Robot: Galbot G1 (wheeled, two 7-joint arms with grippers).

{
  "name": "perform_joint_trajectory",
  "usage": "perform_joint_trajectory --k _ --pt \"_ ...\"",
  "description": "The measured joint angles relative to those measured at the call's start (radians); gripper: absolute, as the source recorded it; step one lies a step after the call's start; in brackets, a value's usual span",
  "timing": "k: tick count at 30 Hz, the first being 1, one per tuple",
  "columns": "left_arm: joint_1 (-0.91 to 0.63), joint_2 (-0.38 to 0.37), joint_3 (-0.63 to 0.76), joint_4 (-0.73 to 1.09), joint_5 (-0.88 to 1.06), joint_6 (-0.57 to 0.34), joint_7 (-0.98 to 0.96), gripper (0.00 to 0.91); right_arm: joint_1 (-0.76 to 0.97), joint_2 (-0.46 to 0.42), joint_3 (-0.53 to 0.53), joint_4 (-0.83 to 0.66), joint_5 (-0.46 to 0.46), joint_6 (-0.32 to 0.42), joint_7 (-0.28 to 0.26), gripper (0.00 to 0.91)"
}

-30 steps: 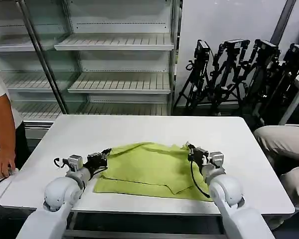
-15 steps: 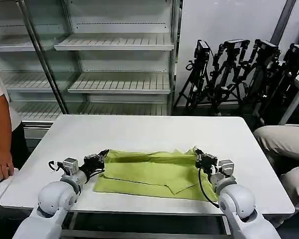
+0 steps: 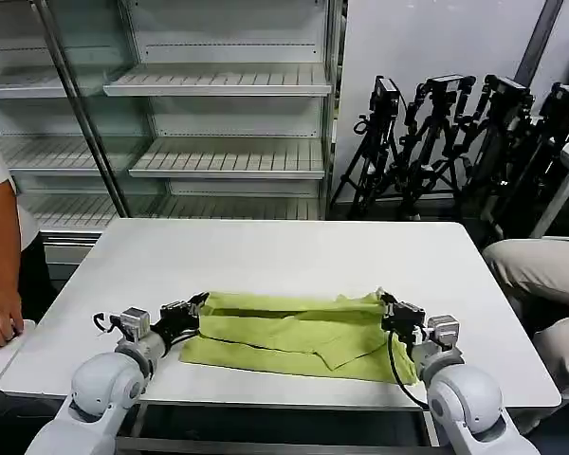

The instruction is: Fold and organize the clothes.

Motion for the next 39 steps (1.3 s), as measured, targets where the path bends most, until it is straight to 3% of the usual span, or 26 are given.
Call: perform_joint_trajectory --k 26,27,39 --pt "0.048 0.035 -0.023 -0.043 0.019 0.012 0.001 0.02 -0.065 -0.002 0.009 0.05 -0.029 0.008 -0.011 0.0" --pt "0.047 0.035 -0.021 -0.043 0.021 0.012 0.002 0.907 -0.065 -0.003 0.008 0.049 -0.031 0.008 -0.011 0.907" --pt "0.07 0.037 -0.033 -0.052 0.052 0.014 -0.008 0.907 -0.082 -0.008 0.032 0.047 -0.058 0.014 -0.03 0.907"
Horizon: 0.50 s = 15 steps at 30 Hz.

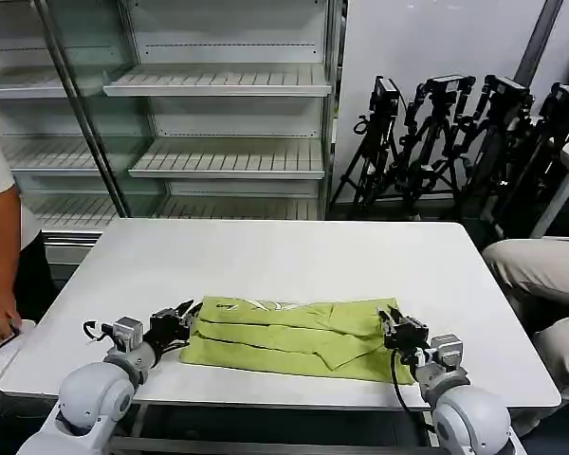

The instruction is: Fold and organize the clothes.

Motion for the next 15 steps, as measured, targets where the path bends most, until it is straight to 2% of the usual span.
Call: perform_joint_trajectory --k 5,15 --pt "0.008 -0.011 0.004 -0.024 -0.024 0.0 -0.042 0.907 -0.015 0.004 0.022 0.015 -0.012 0.008 -0.011 0.907" --pt "0.003 -0.055 0.092 -0.016 -0.124 0.002 -0.275 0.907 -0.039 0.005 0.047 0.033 -0.027 0.016 -0.017 0.907"
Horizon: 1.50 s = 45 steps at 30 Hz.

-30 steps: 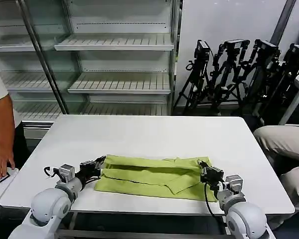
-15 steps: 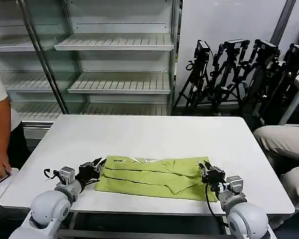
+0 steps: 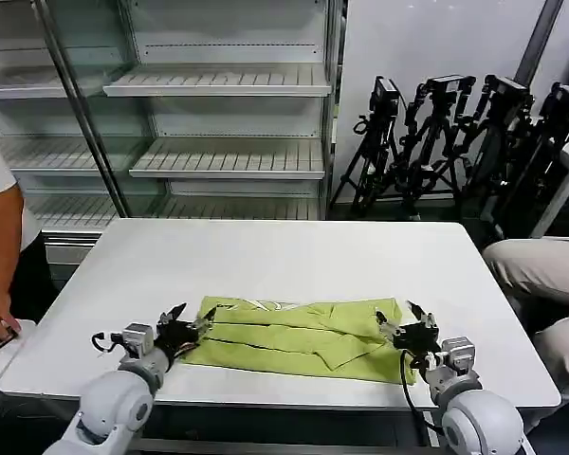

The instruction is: Fold and organize the clothes.

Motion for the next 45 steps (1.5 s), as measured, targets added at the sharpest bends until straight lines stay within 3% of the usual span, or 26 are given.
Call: perform_joint_trajectory --k 1,2,4,18,33,38,45 --pt "0.001 -0.001 0.009 0.0 -0.003 0.0 -0.019 0.907 -0.002 0.0 0.002 0.0 -0.001 0.001 0.0 0.907" --pt "0.001 -0.002 0.017 0.001 -0.007 0.0 -0.036 0.484 -0.004 0.0 0.003 0.0 -0.002 0.002 0.0 0.907" --pt "0.001 -0.005 0.034 0.006 -0.014 0.001 -0.067 0.01 -0.006 0.001 0.006 0.0 -0.004 0.004 0.0 0.907" --pt "-0.004 -0.021 0.089 0.013 -0.043 -0.002 -0.174 0.01 -0.01 0.007 0.003 0.0 -0.017 0.006 0.001 0.907" --pt "-0.011 -0.035 0.115 0.023 0.026 -0.003 -0.15 0.0 -0.009 0.006 -0.008 0.007 -0.028 0.003 0.007 0.907" --pt "0.006 -0.006 0.071 0.016 0.098 0.002 -0.089 0.01 -0.01 0.014 -0.014 0.018 -0.031 0.002 0.006 0.907" --pt "0.061 0.076 -0.096 0.019 0.186 0.003 0.03 0.0 -0.019 0.02 -0.009 0.035 -0.022 0.002 0.008 0.907"
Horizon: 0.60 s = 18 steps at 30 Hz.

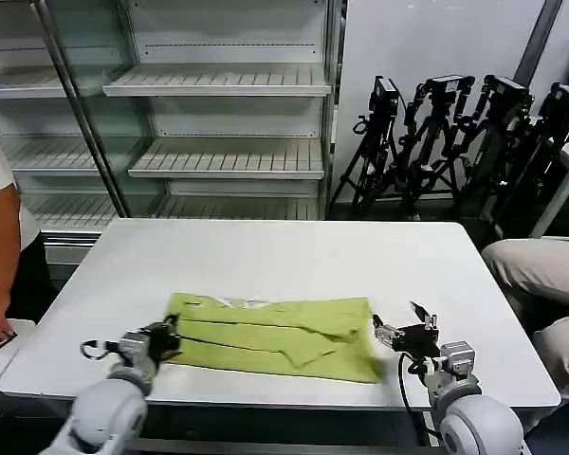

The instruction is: Fold and organize the clothes.

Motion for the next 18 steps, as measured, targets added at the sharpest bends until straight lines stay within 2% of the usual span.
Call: perform_joint_trajectory --k 5,9,13,18 --pt "0.028 0.05 -0.134 0.002 0.032 -0.001 0.074 0.01 -0.003 0.005 -0.002 0.002 0.001 0.0 0.0 0.907" --pt "0.032 0.064 -0.182 -0.02 0.036 -0.001 0.111 0.01 -0.008 0.011 -0.001 0.001 -0.002 0.001 0.0 0.907" --pt "0.032 0.056 -0.172 -0.071 0.022 0.0 0.125 0.01 -0.016 0.011 0.006 0.003 -0.003 0.001 0.0 0.907" --pt "0.026 0.016 -0.093 -0.137 0.012 0.0 0.132 0.01 -0.014 0.017 0.006 0.003 -0.004 0.002 0.0 0.907"
